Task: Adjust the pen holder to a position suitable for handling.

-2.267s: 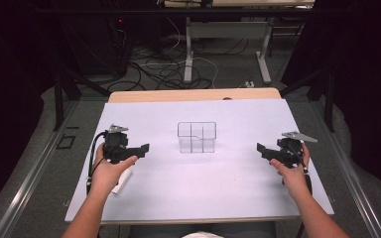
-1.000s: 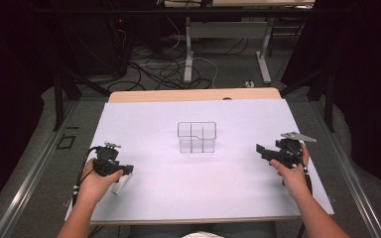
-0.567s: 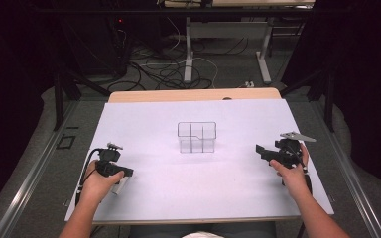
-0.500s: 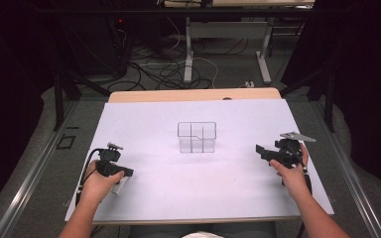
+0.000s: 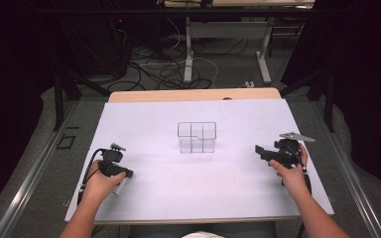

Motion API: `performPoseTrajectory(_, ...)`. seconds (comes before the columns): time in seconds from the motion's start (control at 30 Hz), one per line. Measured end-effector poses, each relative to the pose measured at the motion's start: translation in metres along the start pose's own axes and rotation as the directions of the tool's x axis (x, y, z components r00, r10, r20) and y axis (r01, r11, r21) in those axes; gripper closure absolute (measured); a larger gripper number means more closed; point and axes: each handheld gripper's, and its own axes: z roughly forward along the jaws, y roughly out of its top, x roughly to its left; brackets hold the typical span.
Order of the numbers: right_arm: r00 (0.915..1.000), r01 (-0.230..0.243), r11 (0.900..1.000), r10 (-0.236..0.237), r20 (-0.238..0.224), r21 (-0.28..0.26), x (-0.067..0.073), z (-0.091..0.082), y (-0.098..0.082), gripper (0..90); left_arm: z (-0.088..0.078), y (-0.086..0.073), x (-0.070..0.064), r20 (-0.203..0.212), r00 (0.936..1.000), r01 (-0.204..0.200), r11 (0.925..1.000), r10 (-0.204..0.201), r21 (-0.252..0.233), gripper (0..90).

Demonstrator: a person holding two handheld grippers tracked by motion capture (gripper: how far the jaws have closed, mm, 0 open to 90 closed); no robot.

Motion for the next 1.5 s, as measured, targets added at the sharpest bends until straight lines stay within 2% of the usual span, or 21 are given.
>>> performPoseTrajectory(0.13,1.0000,0.000,1.000,0.000,0.000,0.004,0.000,0.000,0.000,14.1,0.000,0.000,-0.001,-0.009,1.0000,-0.003,1.0000,0.003,0.009,63.3)
performPoseTrajectory(0.5,1.0000,0.000,1.000,0.000,0.003,0.005,-0.001,0.000,0.000,14.1,0.000,0.000,-0.006,-0.030,0.9994,0.019,0.9997,-0.018,0.013,66.6)
performPoseTrajectory(1.0,0.9999,-0.009,1.000,0.009,0.005,0.010,-0.002,0.001,0.000,14.1,-0.001,-0.001,-0.003,-0.021,0.9996,-0.018,0.9998,0.018,0.005,66.9)
performPoseTrajectory(1.37,1.0000,-0.005,1.000,0.005,0.007,0.005,-0.003,0.000,0.000,14.1,-0.008,-0.006,-0.007,0.004,0.9999,-0.011,0.9976,0.011,-0.069,67.2)
performPoseTrajectory(1.5,1.0000,-0.003,1.000,0.002,0.005,0.003,-0.003,0.000,0.000,14.1,-0.011,-0.006,-0.005,0.014,0.9999,0.005,0.9940,-0.003,-0.109,67.2)
